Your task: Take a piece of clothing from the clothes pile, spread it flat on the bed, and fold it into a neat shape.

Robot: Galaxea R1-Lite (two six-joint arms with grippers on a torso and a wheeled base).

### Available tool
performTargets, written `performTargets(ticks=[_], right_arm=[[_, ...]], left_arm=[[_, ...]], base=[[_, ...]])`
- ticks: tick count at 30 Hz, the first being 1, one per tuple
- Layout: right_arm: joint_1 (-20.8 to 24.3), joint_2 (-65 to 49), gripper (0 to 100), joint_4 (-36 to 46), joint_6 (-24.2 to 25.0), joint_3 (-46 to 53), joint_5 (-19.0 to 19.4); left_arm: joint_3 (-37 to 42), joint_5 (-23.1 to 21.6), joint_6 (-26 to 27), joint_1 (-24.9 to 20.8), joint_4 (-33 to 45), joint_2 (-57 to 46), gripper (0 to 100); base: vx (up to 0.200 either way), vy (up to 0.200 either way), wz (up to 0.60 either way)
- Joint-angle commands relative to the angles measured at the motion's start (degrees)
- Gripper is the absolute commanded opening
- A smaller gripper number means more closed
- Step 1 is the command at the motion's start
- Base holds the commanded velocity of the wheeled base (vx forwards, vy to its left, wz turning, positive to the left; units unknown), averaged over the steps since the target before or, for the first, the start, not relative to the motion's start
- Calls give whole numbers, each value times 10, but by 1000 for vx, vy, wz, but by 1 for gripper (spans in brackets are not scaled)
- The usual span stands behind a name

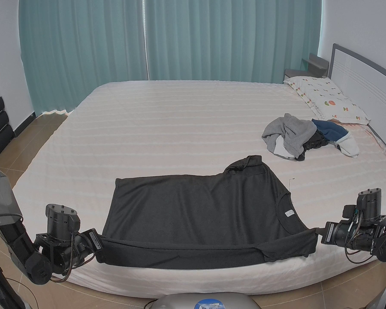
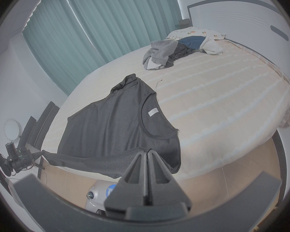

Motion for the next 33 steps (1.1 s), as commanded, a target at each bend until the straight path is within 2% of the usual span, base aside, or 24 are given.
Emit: performTargets(ticks=[1,4,7,11,16,20,21,27,33], right_arm=[[-2,12,0,-3,3,-6,0],[-4,12,0,-3,3,-6,0],[-10,15,0,-12,9,-14,-1],[-11,26,0,-32,32,-23,-2],[-11,60,0,-67,36,-28,-1],[-10,132,0,-148,39,-29,-2],[-10,132,0,-148,39,-29,-2],[-10,211,0,-254,61,-32,-25],[-9,274,0,-331,64,-42,-46]], left_arm=[[-6,0,-4,3,-14,19,0],[-11,0,-19,3,-17,29,0],[-35,2,-59,5,-22,51,0],[-40,1,-63,9,-23,64,0],[-55,3,-69,17,-39,79,0],[-69,2,-91,22,-64,100,0],[-69,2,-91,22,-64,100,0],[-114,3,-127,21,-65,141,0],[-140,3,-133,22,-65,170,0]], base=[[0,0,0],[0,0,0],[0,0,0],[0,0,0],[0,0,0],[0,0,0],[0,0,0],[0,0,0],[0,0,0]])
